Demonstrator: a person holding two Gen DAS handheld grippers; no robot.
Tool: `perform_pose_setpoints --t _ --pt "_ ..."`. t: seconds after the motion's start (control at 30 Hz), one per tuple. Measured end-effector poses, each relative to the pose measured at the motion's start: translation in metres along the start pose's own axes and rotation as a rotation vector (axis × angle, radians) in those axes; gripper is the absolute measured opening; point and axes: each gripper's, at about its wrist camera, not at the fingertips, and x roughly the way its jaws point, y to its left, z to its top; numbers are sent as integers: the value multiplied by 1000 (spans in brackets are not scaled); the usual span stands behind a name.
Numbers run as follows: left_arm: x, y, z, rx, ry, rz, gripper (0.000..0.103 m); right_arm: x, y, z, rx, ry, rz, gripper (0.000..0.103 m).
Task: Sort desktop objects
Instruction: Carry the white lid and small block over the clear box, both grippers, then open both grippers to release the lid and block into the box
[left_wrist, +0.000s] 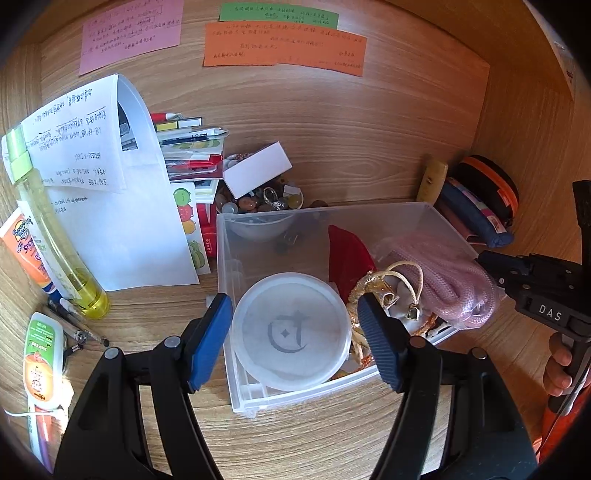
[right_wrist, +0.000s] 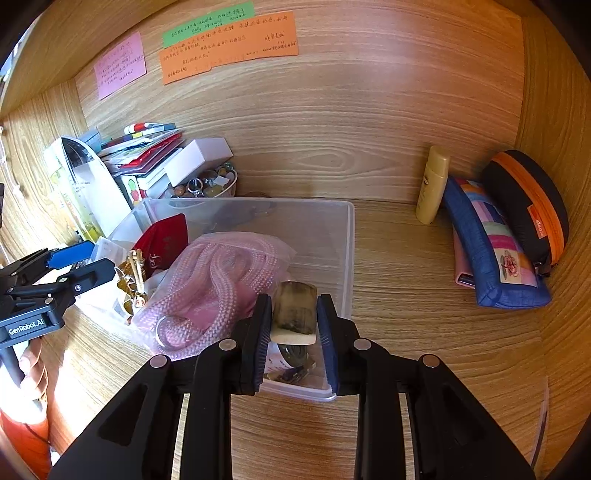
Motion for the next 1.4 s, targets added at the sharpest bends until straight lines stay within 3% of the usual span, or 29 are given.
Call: perform_pose_setpoints --t 0.1,0.5,0.57,0.83,1.17,1.4 --pt "-4 -3 -1 6 -3 1 72 -6 1 0 1 -11 7 25" --pt "-25 -10 -3 6 -32 1 75 -39 12 -3 -28 -96 5 60" --pt "-30 -12 -4 8 -40 2 83 -44 16 -4 -37 -110 5 64" --pt "-48 -17 -9 15 -72 14 93 -58 33 -11 -80 -139 8 78" --pt "-63 -30 -25 36 -98 95 99 -73 41 -23 -86 -145 29 83" --pt "-69 -34 -35 28 -104 99 100 -78 40 -33 -75 -139 37 84"
